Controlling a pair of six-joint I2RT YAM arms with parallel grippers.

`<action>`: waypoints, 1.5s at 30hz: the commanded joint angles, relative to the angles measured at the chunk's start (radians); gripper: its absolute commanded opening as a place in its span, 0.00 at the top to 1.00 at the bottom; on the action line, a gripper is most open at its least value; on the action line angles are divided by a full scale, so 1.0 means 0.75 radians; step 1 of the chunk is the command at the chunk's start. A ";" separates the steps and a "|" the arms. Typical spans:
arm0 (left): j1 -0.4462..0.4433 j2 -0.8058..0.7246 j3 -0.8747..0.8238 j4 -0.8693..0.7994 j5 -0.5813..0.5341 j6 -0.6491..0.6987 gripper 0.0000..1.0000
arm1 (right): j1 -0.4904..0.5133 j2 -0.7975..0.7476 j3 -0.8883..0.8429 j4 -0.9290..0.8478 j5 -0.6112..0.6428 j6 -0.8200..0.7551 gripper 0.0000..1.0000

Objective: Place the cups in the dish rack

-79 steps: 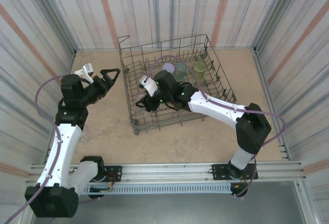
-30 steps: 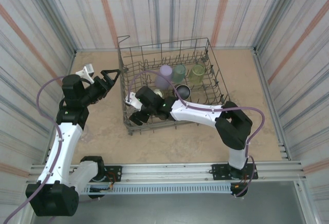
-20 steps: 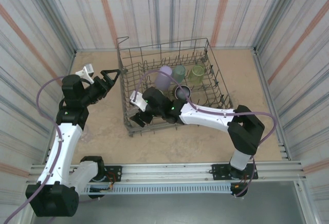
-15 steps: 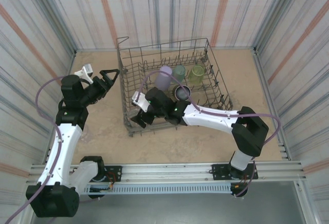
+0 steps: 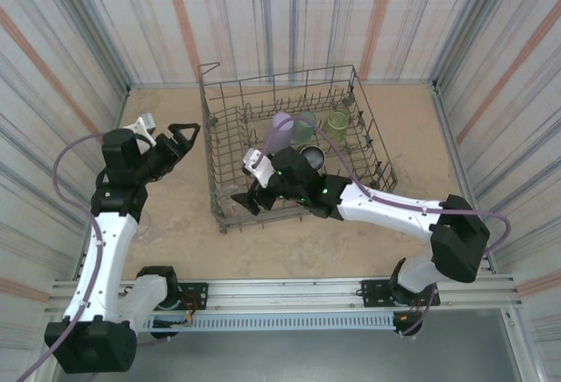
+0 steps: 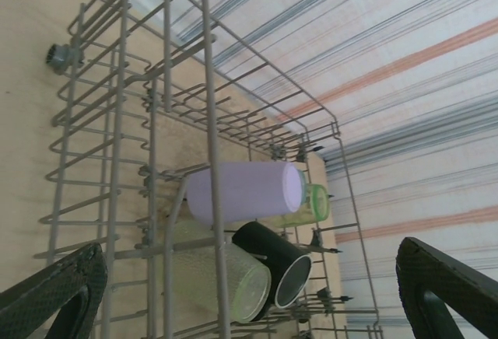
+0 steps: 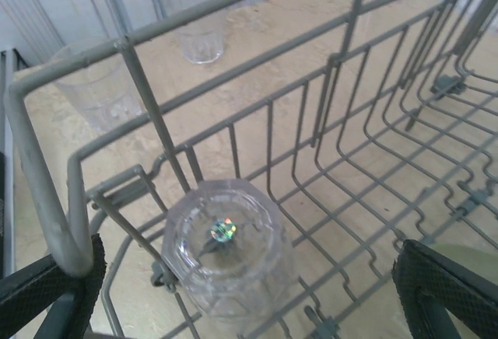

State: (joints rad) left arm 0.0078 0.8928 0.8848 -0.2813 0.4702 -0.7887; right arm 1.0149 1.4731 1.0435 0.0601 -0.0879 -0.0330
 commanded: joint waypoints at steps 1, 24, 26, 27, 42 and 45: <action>0.021 -0.010 0.083 -0.160 -0.104 0.121 0.01 | -0.022 -0.105 -0.070 0.030 0.047 0.031 0.01; 0.129 0.389 0.292 -0.403 -0.905 0.520 0.02 | -0.157 -0.710 -0.401 -0.115 0.076 0.151 0.01; 0.164 0.456 0.300 -0.390 -0.941 0.557 0.02 | -0.170 -0.731 -0.415 -0.127 0.068 0.157 0.01; 0.194 0.492 0.306 -0.387 -0.934 0.565 0.03 | -0.178 -0.741 -0.420 -0.136 0.065 0.157 0.01; 0.369 0.894 0.408 -0.384 -0.830 0.520 0.33 | -0.287 -0.761 -0.459 -0.131 -0.013 0.216 0.01; 0.374 0.946 0.393 -0.376 -0.881 0.521 0.36 | -0.298 -0.762 -0.461 -0.125 -0.022 0.222 0.01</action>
State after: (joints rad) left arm 0.2852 1.5715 1.1633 -0.5682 -0.1402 -0.4053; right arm 0.8013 0.9169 0.7151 -0.0341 -0.0837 0.1051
